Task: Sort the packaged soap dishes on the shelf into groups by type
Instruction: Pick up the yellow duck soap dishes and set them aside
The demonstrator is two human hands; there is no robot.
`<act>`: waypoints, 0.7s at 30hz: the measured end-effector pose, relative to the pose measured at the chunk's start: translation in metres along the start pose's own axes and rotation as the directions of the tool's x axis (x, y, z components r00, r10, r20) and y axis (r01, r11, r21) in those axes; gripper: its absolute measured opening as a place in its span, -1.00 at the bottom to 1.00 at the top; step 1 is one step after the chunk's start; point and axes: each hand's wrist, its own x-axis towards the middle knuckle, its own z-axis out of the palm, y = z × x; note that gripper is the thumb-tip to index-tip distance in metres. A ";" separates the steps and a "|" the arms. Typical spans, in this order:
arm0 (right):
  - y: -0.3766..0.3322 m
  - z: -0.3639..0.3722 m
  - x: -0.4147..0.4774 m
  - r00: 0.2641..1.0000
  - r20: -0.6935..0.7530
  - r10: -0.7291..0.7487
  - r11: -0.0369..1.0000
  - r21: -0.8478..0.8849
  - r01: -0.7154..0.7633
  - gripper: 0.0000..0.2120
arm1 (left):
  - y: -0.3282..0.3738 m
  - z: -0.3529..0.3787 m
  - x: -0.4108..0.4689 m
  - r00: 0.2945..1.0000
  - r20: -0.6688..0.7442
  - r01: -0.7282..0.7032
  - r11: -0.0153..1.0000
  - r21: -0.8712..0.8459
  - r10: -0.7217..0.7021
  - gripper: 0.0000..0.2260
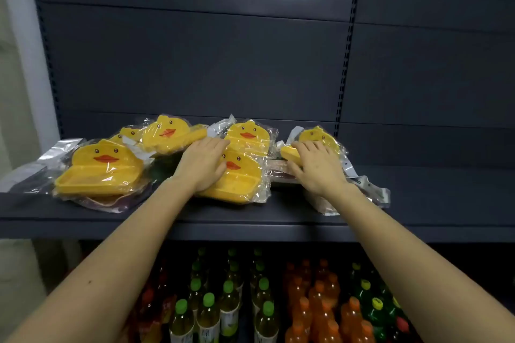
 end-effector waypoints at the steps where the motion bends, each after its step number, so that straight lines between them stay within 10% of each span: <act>1: 0.002 0.001 0.005 1.000 -0.006 0.003 1.000 -0.001 -0.003 -0.55 | -0.003 0.001 0.005 1.000 0.023 0.012 1.000 -0.021 -0.012 -0.54; 21: 0.084 0.019 0.081 0.943 -0.012 0.333 0.936 0.123 -0.329 -0.48 | -0.051 0.000 0.088 0.854 0.444 0.059 0.797 -0.601 0.271 -0.95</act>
